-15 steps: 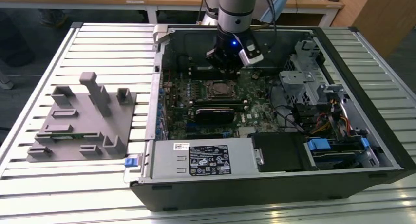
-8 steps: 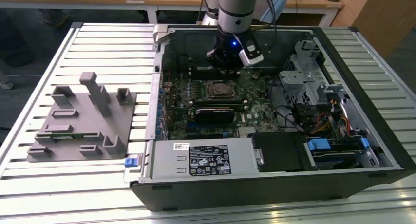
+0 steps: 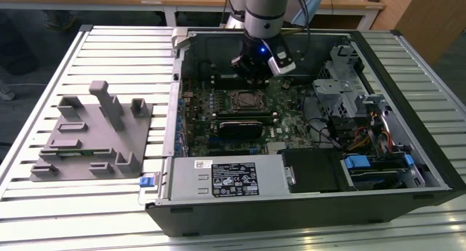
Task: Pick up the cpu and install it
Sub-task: 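Install the second cpu locking lever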
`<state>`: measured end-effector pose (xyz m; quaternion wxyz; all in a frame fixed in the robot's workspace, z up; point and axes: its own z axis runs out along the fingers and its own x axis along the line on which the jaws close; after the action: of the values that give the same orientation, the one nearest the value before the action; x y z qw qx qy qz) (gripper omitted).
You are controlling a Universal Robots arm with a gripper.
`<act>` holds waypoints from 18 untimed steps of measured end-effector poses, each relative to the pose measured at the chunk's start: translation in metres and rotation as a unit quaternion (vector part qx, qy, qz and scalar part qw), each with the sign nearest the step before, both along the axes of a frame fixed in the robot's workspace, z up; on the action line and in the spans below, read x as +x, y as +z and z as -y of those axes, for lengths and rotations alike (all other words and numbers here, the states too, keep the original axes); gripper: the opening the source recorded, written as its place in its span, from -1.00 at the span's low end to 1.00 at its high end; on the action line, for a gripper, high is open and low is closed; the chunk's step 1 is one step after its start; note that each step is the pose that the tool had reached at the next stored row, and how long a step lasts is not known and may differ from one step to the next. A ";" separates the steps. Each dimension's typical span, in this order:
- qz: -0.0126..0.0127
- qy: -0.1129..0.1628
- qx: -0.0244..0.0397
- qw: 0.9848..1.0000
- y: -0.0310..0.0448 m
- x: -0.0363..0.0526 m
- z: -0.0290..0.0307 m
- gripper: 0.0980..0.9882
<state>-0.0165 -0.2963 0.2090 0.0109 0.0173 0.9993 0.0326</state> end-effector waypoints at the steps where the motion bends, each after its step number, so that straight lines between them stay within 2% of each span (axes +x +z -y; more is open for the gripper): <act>1: 0.000 0.000 0.000 1.000 0.0000 0.0000 0.0009 -0.98; 8: 0.000 0.000 0.000 1.000 -0.0006 0.0003 0.0076 -0.98; 12: 0.000 0.000 -0.001 1.000 0.0001 0.0003 0.0085 -0.98; 14: 0.000 0.000 0.000 1.000 0.0057 0.0003 0.0085 -0.98; 18: 0.000 0.000 0.000 1.000 0.0224 0.0003 0.0084 -0.98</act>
<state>-0.0162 -0.3047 0.2314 0.0110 0.0173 0.9993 0.0322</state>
